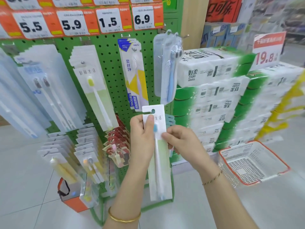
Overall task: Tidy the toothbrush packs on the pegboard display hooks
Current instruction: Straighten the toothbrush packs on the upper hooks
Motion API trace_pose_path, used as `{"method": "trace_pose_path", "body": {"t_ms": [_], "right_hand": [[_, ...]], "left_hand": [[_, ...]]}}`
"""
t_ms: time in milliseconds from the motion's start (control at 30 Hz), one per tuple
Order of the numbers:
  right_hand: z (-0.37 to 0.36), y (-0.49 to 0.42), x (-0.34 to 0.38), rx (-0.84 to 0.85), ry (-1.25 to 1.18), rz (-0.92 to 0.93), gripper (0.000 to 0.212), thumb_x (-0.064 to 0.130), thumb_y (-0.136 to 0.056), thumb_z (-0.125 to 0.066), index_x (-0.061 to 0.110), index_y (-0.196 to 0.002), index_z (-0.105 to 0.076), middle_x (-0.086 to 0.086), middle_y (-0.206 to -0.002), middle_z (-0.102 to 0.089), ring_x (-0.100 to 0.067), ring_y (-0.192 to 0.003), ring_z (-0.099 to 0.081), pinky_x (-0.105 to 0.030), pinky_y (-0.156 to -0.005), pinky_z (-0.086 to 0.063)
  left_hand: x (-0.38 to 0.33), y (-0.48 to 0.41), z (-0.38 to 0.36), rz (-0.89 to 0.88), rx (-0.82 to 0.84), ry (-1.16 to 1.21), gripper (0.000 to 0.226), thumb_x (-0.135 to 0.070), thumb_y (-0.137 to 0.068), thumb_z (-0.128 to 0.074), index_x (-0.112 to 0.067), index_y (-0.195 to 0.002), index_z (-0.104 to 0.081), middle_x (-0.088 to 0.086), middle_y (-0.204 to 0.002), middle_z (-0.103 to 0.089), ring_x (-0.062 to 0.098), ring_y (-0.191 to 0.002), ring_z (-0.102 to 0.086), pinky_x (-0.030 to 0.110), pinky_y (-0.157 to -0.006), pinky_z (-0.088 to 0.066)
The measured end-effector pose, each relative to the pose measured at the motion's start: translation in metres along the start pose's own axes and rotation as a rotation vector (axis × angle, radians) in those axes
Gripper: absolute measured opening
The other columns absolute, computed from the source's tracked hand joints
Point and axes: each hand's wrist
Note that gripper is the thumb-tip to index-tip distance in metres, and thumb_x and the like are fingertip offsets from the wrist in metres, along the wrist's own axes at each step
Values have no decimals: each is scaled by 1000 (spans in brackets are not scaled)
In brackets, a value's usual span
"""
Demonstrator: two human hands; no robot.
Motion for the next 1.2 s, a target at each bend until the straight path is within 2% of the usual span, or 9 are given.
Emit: {"method": "trace_pose_path", "body": {"t_ms": [100, 300, 367, 500, 600, 667, 867, 1034, 1201], "right_hand": [[-2, -1, -6, -55, -47, 0, 28, 8, -92, -57, 12, -64, -55, 12, -47, -51, 0, -45, -45, -10, -46, -34], [2, 0, -11, -162, -144, 20, 27, 8, -92, -57, -11, -74, -54, 4, -53, -43, -4, -46, -36, -14, -47, -30], [5, -1, -12, -205, -164, 24, 28, 9, -93, -56, -12, -74, -53, 2, -53, -43, -6, -46, -36, -16, -47, -31], [10, -4, -17, -258, -177, 22, 26, 11, -93, -57, -10, -77, -57, -2, -55, -45, -10, -49, -38, -22, -49, -33], [12, -6, -22, -293, -208, -12, 24, 10, -93, -57, -5, -73, -58, 5, -48, -45, -10, -47, -39, -21, -47, -35], [14, -7, -24, -324, -260, -53, 25, 8, -93, -55, 1, -69, -58, 8, -46, -47, -8, -44, -39, -19, -45, -36], [19, -15, -36, -438, -364, -141, 25, 7, -93, -56, 9, -69, -58, 12, -42, -49, -4, -40, -41, -16, -42, -36], [17, -13, -44, -541, -358, -206, 30, 12, -95, -54, 9, -65, -53, -1, -53, -47, -11, -45, -40, -15, -41, -37], [18, -18, -47, -619, -421, -246, 29, 14, -96, -53, 10, -67, -51, -4, -56, -44, -14, -47, -37, -17, -41, -37]], "left_hand": [[4, 0, -3, -73, 21, -100, 13, -41, -93, -50, -29, -93, -45, 9, -96, -61, 20, -88, -58, 33, -77, -46], [6, 9, -8, -80, 179, -226, 35, -34, -98, -42, -18, -130, -40, -25, -101, -49, -4, -92, -53, 19, -77, -38], [8, 13, -11, -94, 249, -251, 35, -31, -99, -43, -15, -131, -40, -26, -100, -47, -20, -90, -48, 8, -74, -37], [13, 20, -11, -71, 368, -328, 36, -30, -98, -47, -17, -130, -36, -23, -100, -46, -27, -92, -44, 7, -73, -38], [21, 20, -7, -46, 445, -357, 51, -43, -93, -49, -24, -138, -33, -10, -120, -54, 2, -116, -50, 32, -98, -42], [24, 21, -3, -13, 527, -366, 48, -39, -93, -53, -31, -137, -34, -13, -121, -54, 6, -115, -51, 39, -102, -42], [28, 35, 5, 16, 647, -393, 55, -29, -90, -62, -41, -134, -31, -17, -126, -52, 4, -117, -50, 36, -105, -40], [34, 39, 6, -28, 643, -538, 86, -40, -81, -72, -36, -145, -15, -7, -144, -36, 10, -130, -37, 36, -107, -37], [37, 46, 4, -176, 651, -884, 86, -40, -76, -75, -25, -139, -19, -7, -137, -23, 16, -121, -38, 33, -87, -42]]}}
Point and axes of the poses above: each hand's wrist, its own y-axis away from the middle knuckle, its own z-axis out of the back of the hand, x = y × z
